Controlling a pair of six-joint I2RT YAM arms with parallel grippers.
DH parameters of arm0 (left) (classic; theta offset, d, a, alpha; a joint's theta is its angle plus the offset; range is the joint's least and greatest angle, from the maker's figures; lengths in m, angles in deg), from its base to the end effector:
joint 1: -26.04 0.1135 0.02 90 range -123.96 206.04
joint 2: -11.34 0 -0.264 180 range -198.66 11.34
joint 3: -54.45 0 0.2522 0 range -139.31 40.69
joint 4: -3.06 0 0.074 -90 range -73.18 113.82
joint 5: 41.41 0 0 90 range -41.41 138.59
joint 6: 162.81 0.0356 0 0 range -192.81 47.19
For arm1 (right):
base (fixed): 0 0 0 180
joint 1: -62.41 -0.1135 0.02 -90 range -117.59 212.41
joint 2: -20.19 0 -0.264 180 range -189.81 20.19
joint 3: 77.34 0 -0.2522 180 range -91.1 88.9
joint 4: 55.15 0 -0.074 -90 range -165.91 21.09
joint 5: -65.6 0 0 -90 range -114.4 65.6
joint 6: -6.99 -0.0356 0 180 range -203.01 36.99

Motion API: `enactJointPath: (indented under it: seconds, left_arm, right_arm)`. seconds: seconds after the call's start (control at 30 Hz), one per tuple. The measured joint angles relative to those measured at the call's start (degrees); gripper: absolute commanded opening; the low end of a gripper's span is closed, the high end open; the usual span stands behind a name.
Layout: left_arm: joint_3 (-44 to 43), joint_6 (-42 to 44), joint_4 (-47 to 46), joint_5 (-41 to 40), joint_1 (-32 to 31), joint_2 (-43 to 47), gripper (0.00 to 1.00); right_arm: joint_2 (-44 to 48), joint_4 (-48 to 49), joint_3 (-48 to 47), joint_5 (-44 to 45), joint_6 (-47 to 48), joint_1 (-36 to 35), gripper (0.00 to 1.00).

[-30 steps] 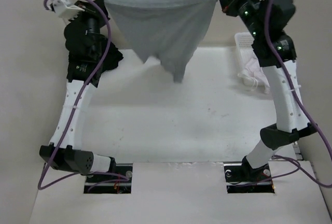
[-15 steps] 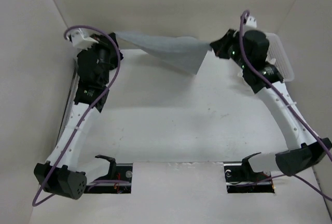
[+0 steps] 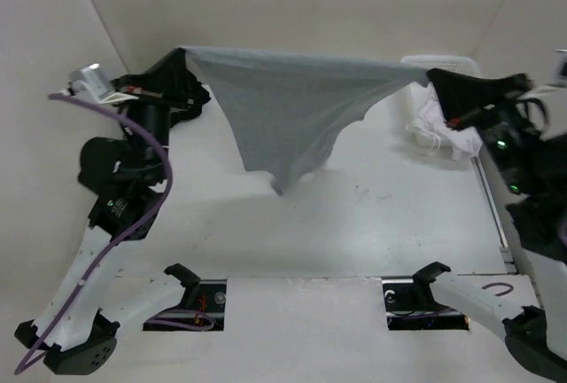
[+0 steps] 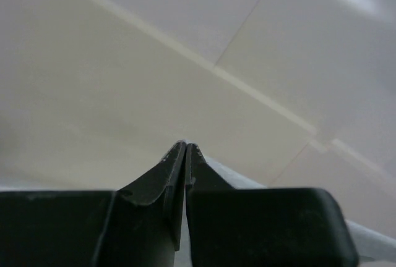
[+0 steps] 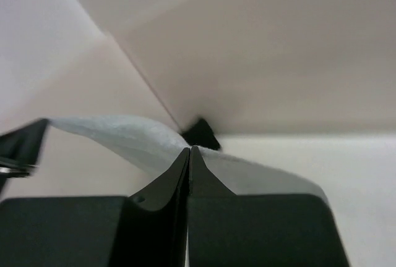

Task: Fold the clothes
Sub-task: Flatten the tank top out

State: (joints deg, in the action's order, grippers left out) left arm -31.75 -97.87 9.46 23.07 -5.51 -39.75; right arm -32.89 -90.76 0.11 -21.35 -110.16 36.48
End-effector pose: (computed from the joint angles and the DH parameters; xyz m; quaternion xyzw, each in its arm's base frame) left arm 0.1389 -0.0673 0.5150 -0.1616 0.5071 -0.2987 0.7922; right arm 0.1192 0.0559 0.5425 0.0275 0.6161 0.3370 0.7114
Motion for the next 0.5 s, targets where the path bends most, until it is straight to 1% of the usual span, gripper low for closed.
enactJointPath:
  seconds: [0.13, 0.23, 0.33, 0.5]
  left_arm:
    - [-7.41, 3.89, -3.43, -1.20, -1.95, 0.24, 0.00]
    - [-9.44, 5.66, -5.11, -1.53, -1.60, -0.96, 0.00]
    - [-9.38, 6.36, -5.33, -1.68, 0.87, -4.13, 0.00]
    - [-7.58, 5.49, -4.37, -1.01, 5.86, -11.69, 0.00]
  right_arm:
    - [2.14, 0.52, -11.06, 1.44, 1.57, -2.21, 0.00]
    - [1.03, 1.53, -13.05, 1.44, 1.97, -2.10, 0.00]
    - [-3.74, 1.36, -12.31, 0.98, 2.10, -0.55, 0.00]
    - [-16.46, 1.09, -10.43, -1.01, 2.03, 2.69, 0.00]
